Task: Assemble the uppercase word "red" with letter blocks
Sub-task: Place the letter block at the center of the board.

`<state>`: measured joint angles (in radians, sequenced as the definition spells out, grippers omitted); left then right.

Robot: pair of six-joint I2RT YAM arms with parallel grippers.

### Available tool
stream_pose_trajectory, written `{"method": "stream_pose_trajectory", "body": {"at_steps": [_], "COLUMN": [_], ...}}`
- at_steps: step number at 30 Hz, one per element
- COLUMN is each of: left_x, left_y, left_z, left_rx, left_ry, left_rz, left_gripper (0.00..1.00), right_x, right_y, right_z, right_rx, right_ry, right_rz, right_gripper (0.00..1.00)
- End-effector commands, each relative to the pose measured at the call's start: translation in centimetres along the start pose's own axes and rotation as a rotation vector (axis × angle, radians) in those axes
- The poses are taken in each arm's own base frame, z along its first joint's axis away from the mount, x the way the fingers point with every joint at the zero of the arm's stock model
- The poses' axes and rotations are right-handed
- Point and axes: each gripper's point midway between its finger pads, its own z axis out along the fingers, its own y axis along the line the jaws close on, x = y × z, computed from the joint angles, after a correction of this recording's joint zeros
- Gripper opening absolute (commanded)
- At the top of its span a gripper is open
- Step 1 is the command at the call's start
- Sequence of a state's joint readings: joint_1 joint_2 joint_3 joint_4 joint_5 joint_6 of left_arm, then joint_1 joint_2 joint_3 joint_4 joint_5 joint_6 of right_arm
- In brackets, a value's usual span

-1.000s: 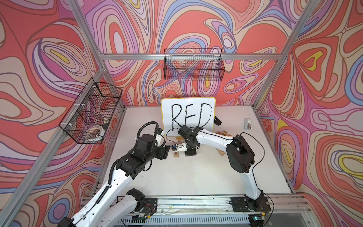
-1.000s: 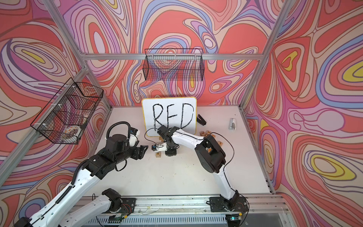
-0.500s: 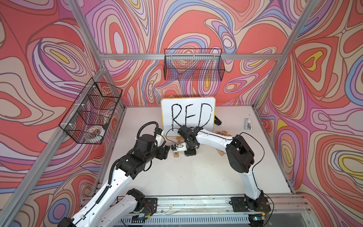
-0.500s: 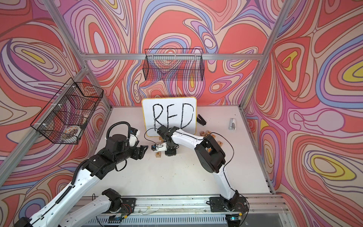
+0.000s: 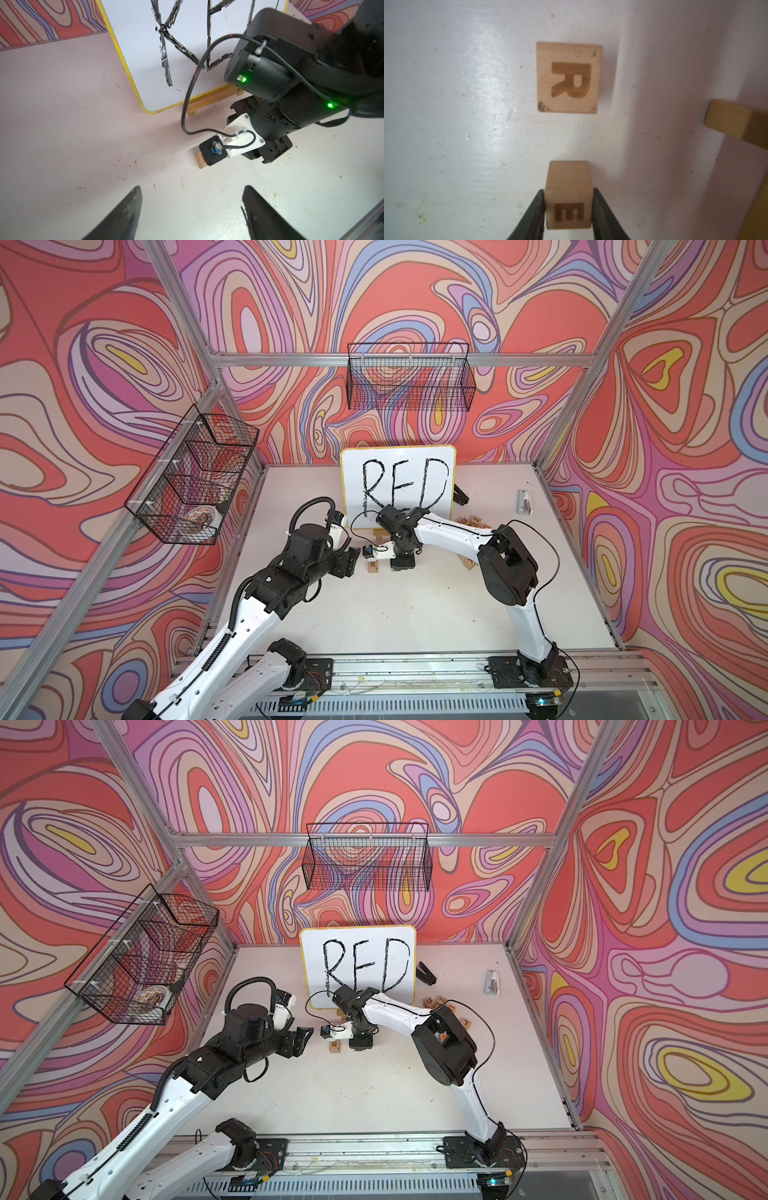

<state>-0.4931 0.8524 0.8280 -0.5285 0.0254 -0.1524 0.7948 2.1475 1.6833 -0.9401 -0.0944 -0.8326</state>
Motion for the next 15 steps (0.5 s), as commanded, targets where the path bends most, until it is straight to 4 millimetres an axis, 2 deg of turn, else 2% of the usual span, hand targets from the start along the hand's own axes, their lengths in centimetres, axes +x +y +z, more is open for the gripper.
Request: {"method": "stream_pose_trajectory", "body": {"at_steps": [1,15], "left_x": [0.26,0.16], "left_y": [-0.13,-0.16], "left_z": [-0.28,-0.47], "left_rx": [0.005,0.007], "left_ry": [0.003,-0.004], "left_rz": [0.008,0.007], "left_gripper": [0.79,0.79], "right_x": [-0.14,-0.6], "right_y": [0.25,0.11], "right_z": [-0.49,-0.7], "right_rx": [-0.018,-0.028], "right_ry": [-0.007,-0.016], "right_rz": [0.018,0.052], "right_gripper": [0.39,0.38]}}
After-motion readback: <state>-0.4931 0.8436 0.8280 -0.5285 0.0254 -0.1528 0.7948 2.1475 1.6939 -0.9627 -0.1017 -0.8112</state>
